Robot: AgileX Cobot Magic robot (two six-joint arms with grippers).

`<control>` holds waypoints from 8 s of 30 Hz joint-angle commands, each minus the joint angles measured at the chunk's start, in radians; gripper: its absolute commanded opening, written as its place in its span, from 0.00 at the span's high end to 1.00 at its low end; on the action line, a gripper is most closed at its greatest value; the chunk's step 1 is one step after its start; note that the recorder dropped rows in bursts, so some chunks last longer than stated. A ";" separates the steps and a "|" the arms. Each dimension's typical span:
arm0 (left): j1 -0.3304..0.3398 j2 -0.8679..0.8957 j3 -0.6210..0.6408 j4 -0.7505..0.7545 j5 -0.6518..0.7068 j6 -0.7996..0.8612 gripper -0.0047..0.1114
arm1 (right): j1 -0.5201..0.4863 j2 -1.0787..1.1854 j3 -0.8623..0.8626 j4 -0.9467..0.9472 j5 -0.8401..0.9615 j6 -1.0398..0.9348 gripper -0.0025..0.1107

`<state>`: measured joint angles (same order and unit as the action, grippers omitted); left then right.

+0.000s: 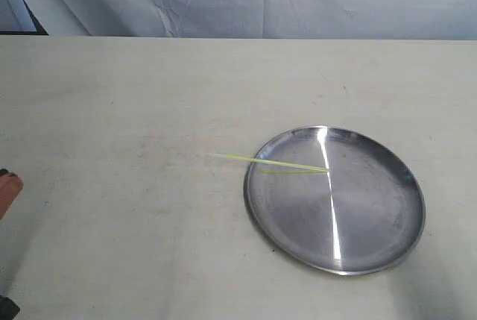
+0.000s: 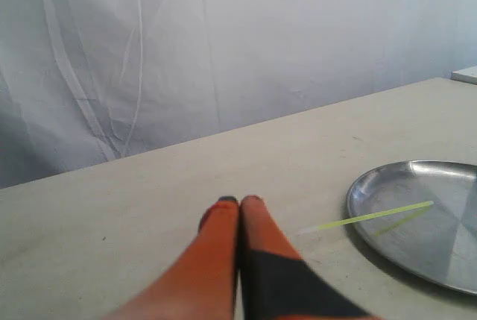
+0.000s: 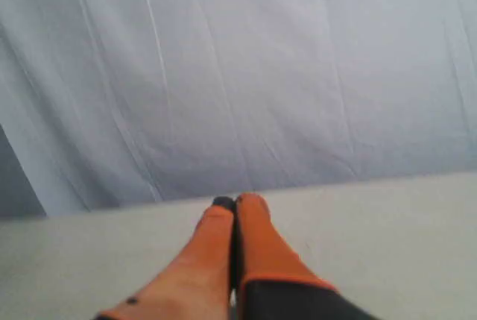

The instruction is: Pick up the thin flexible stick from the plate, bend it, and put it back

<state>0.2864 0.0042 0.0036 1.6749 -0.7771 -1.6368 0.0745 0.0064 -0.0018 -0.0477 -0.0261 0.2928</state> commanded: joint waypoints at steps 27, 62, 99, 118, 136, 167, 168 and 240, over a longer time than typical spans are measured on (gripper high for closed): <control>0.000 -0.004 -0.004 -0.008 -0.002 -0.001 0.96 | -0.004 1.016 -0.884 0.499 0.289 -1.013 0.98; 0.000 -0.004 -0.004 -0.008 -0.006 -0.001 0.96 | 0.298 2.082 -1.305 0.119 0.800 -0.881 0.51; 0.000 -0.004 -0.004 -0.008 -0.006 -0.001 0.96 | 0.298 1.579 -1.150 0.344 0.929 -0.774 0.99; -0.038 -0.004 -0.004 -0.227 -0.177 -0.456 0.96 | 0.298 1.219 -0.648 1.005 0.877 -1.124 0.99; -0.078 0.026 -0.171 -0.146 -0.152 -0.451 0.96 | 0.298 1.152 -0.489 1.406 0.920 -1.503 0.99; -0.110 0.583 -0.572 -0.259 -0.407 -0.455 0.96 | 0.298 1.153 -0.489 1.556 1.040 -1.690 0.99; -0.125 0.651 -0.572 -0.247 -0.444 -0.455 0.96 | 0.298 1.153 -0.489 1.570 1.042 -1.708 0.99; -0.670 1.153 -0.638 -0.131 -0.211 -0.105 0.96 | 0.595 1.295 -0.821 1.527 0.919 -1.441 0.98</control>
<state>-0.3778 1.1253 -0.6372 1.4576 -1.0568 -1.7688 0.6690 1.3540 -0.8160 1.4621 0.8485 -1.1353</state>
